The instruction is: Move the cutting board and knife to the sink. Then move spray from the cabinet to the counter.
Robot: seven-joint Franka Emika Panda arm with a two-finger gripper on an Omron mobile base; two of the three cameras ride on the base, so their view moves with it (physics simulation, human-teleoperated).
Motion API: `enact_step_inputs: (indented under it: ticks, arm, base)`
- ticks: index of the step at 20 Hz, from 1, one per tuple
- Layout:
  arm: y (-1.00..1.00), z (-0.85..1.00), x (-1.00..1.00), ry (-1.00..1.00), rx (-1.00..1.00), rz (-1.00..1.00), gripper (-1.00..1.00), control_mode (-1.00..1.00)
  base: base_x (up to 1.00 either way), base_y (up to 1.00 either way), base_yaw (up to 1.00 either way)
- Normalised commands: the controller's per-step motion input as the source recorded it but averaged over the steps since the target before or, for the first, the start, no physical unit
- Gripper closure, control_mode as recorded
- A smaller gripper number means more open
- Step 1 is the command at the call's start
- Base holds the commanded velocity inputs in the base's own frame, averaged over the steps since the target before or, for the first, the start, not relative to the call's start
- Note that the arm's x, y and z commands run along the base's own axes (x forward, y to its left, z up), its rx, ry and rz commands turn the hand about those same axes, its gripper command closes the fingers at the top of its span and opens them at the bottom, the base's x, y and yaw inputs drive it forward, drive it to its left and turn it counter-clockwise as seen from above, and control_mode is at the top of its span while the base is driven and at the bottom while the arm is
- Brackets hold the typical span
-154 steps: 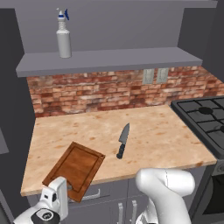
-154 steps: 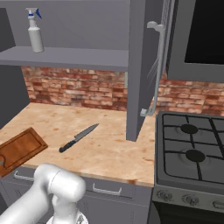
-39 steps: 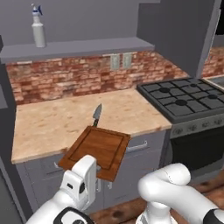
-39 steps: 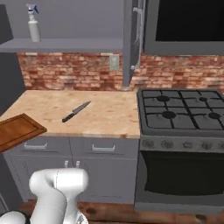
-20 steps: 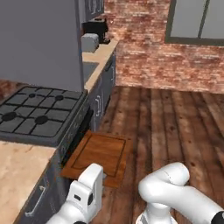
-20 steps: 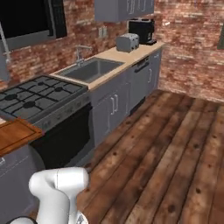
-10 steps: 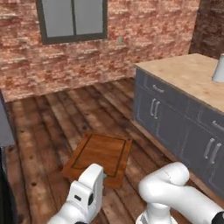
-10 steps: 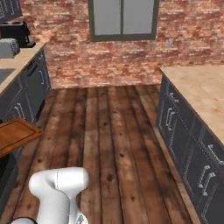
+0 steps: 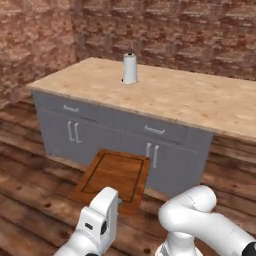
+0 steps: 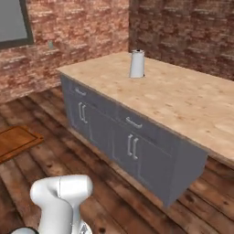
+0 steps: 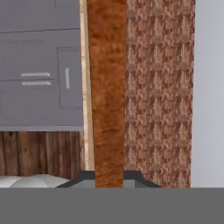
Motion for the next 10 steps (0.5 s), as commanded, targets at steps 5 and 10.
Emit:
enact_step_inputs:
  ticks: [5, 10]
  arm:
    - [0.00, 0.00, 0.00, 0.00, 0.00, 0.00, 1.00, 1.00]
    - [0.00, 0.00, 0.00, 0.00, 0.00, 0.00, 1.00, 1.00]
  base:
    - [0.00, 0.09, -0.97]
    - [0.03, 0.12, -0.90]
